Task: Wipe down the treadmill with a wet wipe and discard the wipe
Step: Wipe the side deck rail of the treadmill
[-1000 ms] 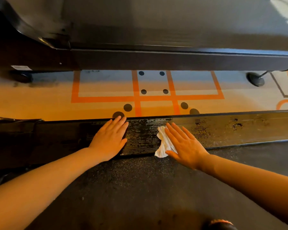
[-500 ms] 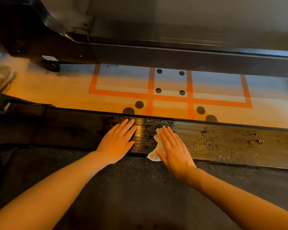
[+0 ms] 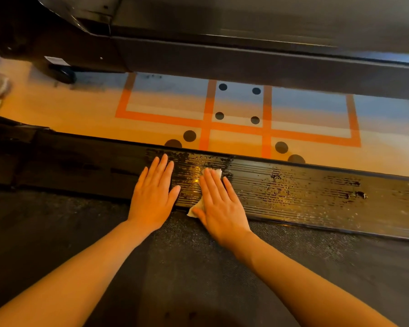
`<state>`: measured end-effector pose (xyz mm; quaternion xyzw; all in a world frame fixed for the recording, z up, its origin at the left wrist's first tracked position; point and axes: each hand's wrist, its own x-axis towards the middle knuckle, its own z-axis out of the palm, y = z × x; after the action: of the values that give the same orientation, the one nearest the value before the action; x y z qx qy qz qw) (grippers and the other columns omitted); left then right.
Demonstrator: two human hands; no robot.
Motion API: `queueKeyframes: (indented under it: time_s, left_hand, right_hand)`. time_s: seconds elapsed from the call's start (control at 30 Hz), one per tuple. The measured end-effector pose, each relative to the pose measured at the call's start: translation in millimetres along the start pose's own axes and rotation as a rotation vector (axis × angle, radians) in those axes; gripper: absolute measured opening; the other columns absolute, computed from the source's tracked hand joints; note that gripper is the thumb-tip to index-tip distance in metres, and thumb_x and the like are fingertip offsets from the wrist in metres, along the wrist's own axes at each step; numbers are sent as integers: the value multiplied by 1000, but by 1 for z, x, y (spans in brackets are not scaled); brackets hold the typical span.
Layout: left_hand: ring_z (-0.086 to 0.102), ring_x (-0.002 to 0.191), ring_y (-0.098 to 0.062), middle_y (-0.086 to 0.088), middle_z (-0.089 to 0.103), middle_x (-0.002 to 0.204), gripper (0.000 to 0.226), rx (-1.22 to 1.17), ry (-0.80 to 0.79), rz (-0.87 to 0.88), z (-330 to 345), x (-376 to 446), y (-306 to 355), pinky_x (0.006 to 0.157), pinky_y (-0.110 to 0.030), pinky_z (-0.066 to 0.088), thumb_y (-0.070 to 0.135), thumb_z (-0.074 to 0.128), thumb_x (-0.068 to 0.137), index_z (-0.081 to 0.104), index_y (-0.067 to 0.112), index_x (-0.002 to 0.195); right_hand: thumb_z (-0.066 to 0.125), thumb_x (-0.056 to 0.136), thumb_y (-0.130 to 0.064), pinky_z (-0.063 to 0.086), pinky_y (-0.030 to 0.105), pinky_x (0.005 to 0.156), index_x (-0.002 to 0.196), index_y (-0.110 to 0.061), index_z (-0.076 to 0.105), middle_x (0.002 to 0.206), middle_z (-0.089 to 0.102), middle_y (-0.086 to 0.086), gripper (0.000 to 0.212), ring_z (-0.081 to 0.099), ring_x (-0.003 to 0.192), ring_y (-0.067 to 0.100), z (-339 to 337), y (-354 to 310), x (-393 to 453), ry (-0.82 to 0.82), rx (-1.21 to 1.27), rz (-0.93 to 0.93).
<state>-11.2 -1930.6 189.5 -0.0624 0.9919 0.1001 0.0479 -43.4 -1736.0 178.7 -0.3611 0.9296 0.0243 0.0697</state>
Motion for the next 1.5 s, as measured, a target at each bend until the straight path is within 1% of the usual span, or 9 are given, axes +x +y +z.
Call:
queueKeyframes:
  time_s: [0.4,0.6,0.73,0.93,1.0,1.13,1.2,1.37,1.5]
  left_hand:
    - [0,149,-19,-8,10,163,76,-32,-1,-27,2,-2,6,119,-37,3,54,8,94,20,9,154]
    - [4,151,-24,-10,10,163,71,15,9,-94,6,-3,15,121,-42,10,49,23,96,18,8,155]
    - [2,150,-23,-10,8,163,72,18,7,-100,5,-4,17,120,-40,7,49,21,96,15,8,155]
    - [5,150,-25,-11,10,163,70,-6,18,-101,8,-6,18,119,-40,7,51,14,100,18,7,155]
    - [4,151,-24,-11,9,163,71,2,5,-101,7,-6,19,119,-39,5,52,11,100,16,8,155]
    - [0,150,-23,-10,7,163,72,21,4,-116,6,-6,21,119,-39,4,50,19,96,14,8,155]
    - [3,150,-24,-11,9,163,71,24,14,-127,8,-7,23,120,-42,8,48,24,96,16,7,154]
    - [7,150,-26,-12,13,162,72,6,42,-141,8,-7,27,120,-45,12,49,24,96,20,5,153]
    - [9,149,-27,-13,14,161,75,24,44,-123,10,-8,25,119,-44,12,52,14,94,20,5,153]
  right_hand:
    - [21,102,-47,14,46,117,151,-2,29,160,19,18,67,17,149,32,2,48,-45,-18,7,37]
    - [-7,93,-62,-8,45,122,153,-9,-10,162,-17,11,80,-20,149,27,-16,47,10,-84,107,101]
    - [8,103,-53,-16,41,118,155,-8,-13,161,-22,10,72,-25,146,25,-24,41,26,-110,145,175]
    - [27,101,-43,14,47,122,152,-6,30,161,22,14,63,16,150,29,-7,23,-23,4,126,118]
    - [26,101,-44,11,46,121,153,-6,26,161,21,14,64,15,150,28,-9,26,-21,-11,125,116]
    - [18,105,-44,-6,42,122,156,-5,-2,163,-7,14,67,-11,151,28,-21,39,11,-60,171,135]
    - [16,105,-45,-10,41,121,155,-5,-4,163,-11,14,68,-13,150,29,-27,46,29,-72,176,126]
    - [22,105,-45,-4,42,121,153,-7,23,158,29,14,62,21,148,30,-31,61,35,-39,161,88]
    - [7,97,-52,4,44,121,150,-8,32,151,40,12,73,32,143,29,-25,92,10,-8,136,192]
